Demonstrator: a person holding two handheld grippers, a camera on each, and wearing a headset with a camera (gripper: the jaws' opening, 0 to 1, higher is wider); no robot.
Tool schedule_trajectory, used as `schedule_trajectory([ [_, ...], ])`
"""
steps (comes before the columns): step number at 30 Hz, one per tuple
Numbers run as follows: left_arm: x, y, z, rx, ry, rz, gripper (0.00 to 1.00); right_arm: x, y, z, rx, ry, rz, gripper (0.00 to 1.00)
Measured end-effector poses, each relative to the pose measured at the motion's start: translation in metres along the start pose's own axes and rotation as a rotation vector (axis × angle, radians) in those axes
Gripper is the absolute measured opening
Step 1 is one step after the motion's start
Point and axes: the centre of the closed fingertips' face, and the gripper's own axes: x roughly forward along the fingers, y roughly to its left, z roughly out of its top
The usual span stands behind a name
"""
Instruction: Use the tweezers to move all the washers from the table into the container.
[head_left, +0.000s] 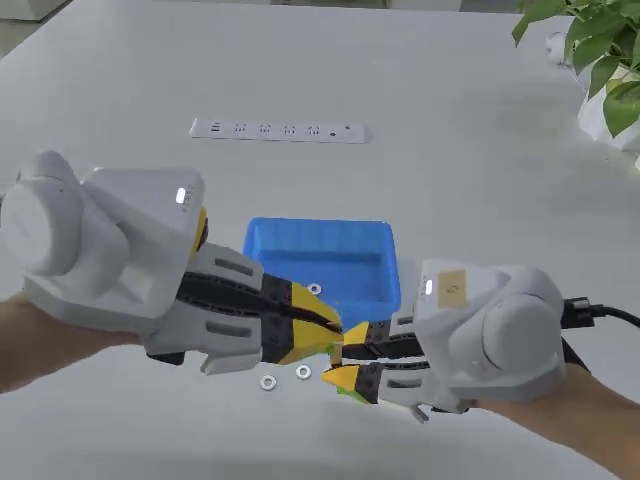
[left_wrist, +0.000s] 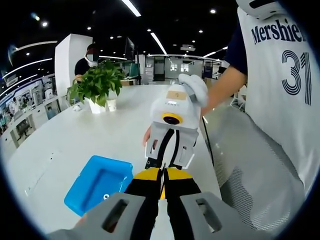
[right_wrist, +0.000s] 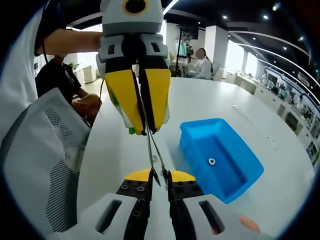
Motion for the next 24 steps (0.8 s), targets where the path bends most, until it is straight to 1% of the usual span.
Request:
schedule_trajectory([
  [4,0.001,0.003,-0.006,-0.01,0.008,0.01,0.06,0.006,-0.001,-0.003,0.015,0.011,0.005,0.13],
  [8,0.002,0.003,-0.01,-0.02,0.014,0.005,0.06,0.009,-0.002,-0.007,0.021,0.029,0.01,0.13],
  [12,0.004,0.007,-0.011,-0.031,0.003,0.011,0.06,0.009,-0.007,-0.009,0.027,0.034,-0.001,0.13],
  [17,0.007,0.01,-0.014,-0.044,-0.001,0.008,0.06,0.01,-0.009,-0.012,0.038,0.036,-0.002,0.13],
  [24,0.011,0.011,-0.019,-0.047,0.015,0.003,0.06,0.014,-0.009,-0.015,0.05,0.038,0.007,0.13],
])
